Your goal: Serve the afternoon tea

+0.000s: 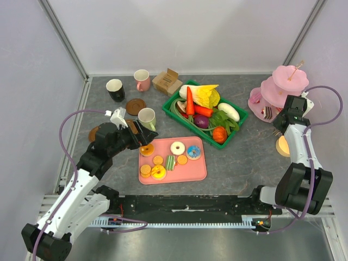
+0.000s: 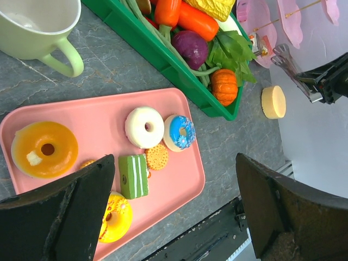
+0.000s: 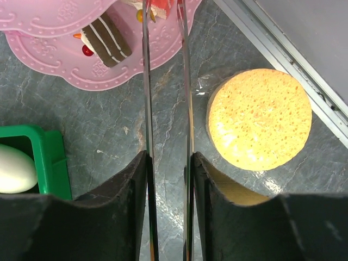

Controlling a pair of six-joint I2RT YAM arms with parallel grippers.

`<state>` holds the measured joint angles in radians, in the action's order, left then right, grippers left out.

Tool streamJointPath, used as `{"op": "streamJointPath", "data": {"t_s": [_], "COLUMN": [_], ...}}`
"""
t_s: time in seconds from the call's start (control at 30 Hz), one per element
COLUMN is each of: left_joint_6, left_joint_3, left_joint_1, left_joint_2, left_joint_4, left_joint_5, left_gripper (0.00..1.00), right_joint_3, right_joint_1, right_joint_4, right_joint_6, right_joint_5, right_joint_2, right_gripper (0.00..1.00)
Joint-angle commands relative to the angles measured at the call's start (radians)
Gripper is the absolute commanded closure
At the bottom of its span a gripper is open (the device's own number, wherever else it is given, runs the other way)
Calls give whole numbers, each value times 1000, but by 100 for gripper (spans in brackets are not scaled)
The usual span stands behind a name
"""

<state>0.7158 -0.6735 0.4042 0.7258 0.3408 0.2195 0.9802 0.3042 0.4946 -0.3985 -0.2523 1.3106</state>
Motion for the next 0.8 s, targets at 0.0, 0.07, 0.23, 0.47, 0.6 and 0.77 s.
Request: {"op": "streamJointPath", "data": {"t_s": [0.0,0.07,0.23,0.47,0.6,0.77], "left_joint_6": [22,22,20,20,24,24], "left_joint_3": [2,2,0,-5,-6,-9], "left_joint_1": [-2,-2,-4,-2,-2,-4], "left_joint_2": [-12,-14,-14,-22,-16,-8], "left_joint_4": [-34,-34,-33,-20,-17,-8], "left_joint_5": [21,21,24,15,9,4], "left_gripper": [2,2,2,2,2,2], "right_joint_3": [8,8,5,2,-6,-67], "right_joint_1": [6,4,4,4,4,4], "right_joint_4": [-2,-2,7,105,183,232], "right_joint_6": [20,21,20,1,3,-11], "right_joint_5": [-28,-25,-21,-13,11,129], "right_joint_2": [-27,-31,-54,-161,-232,-349], "right_gripper": [55,53,54,53,52,52]}}
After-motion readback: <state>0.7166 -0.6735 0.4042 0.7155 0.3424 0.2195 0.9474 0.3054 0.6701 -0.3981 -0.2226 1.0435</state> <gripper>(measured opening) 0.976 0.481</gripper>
